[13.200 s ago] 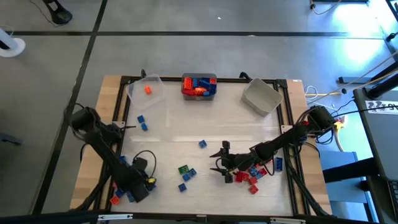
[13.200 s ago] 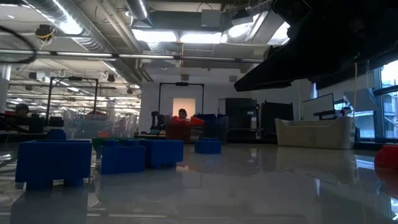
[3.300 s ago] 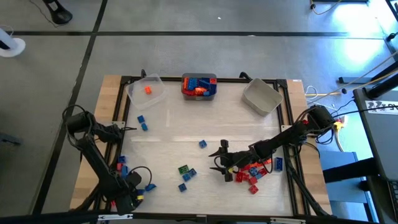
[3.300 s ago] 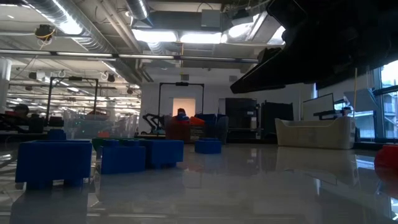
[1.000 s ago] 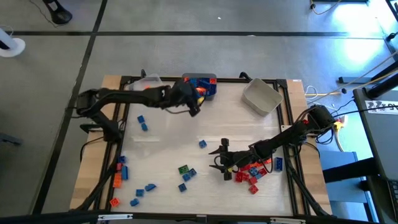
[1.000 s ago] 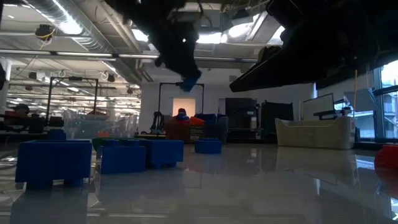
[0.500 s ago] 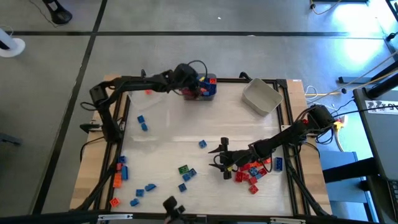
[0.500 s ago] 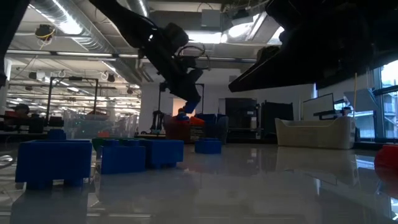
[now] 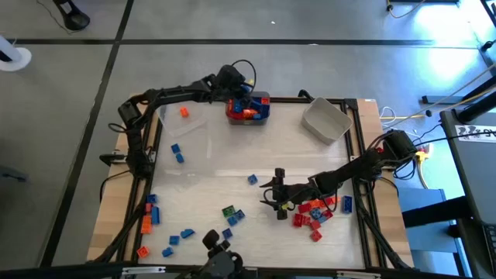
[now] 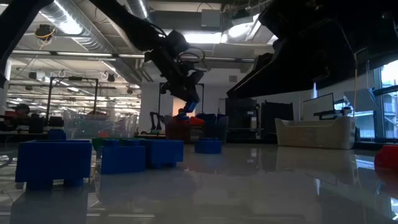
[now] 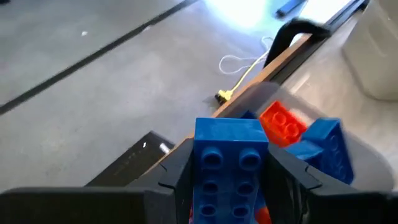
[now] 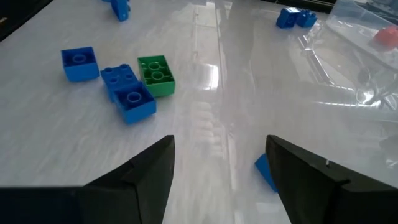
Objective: Sort blocks by size
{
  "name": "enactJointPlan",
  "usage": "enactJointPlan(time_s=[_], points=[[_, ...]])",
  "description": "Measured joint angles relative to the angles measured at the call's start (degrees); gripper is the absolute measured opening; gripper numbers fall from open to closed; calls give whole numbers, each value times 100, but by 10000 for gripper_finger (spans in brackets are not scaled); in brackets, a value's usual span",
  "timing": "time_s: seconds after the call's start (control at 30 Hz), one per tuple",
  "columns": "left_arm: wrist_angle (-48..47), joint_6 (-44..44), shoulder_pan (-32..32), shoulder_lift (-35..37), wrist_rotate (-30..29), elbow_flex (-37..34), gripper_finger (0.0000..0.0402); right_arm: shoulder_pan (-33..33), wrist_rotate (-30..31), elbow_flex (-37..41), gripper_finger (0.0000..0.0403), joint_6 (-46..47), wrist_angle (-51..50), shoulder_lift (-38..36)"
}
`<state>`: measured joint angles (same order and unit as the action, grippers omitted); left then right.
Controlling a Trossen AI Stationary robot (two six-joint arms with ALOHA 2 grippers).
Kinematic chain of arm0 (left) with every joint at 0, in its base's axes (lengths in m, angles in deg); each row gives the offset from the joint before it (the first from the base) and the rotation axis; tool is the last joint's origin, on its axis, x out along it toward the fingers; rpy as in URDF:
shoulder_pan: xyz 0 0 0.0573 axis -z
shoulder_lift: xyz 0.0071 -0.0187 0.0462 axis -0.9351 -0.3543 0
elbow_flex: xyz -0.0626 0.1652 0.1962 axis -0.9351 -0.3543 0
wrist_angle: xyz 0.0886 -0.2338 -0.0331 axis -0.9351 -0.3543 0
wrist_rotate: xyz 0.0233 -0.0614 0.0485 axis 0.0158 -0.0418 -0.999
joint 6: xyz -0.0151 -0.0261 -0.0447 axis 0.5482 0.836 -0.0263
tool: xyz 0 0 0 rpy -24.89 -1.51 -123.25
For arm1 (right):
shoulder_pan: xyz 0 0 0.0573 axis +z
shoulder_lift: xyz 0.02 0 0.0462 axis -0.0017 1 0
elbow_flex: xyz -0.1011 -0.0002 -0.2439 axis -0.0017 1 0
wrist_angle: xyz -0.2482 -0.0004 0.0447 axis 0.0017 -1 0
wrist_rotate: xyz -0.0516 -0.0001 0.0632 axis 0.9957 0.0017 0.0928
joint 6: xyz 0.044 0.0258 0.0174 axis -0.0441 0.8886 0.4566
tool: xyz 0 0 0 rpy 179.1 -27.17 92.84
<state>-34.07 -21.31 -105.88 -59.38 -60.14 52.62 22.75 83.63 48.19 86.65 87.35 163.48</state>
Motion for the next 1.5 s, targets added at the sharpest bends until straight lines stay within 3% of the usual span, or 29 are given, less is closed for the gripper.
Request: enactJointPlan(time_s=[0.6, 1.07, 1.5], points=[[200, 151, 14, -463, 0, -19, 137, -2, -217, 2, 248, 100, -24, 0], [197, -41, 77, -478, 5, -41, 207, -2, -217, 2, 248, 98, -22, 0], [-134, -478, 461, 244, -119, -21, 210, -2, -216, 2, 248, 96, -23, 0]])
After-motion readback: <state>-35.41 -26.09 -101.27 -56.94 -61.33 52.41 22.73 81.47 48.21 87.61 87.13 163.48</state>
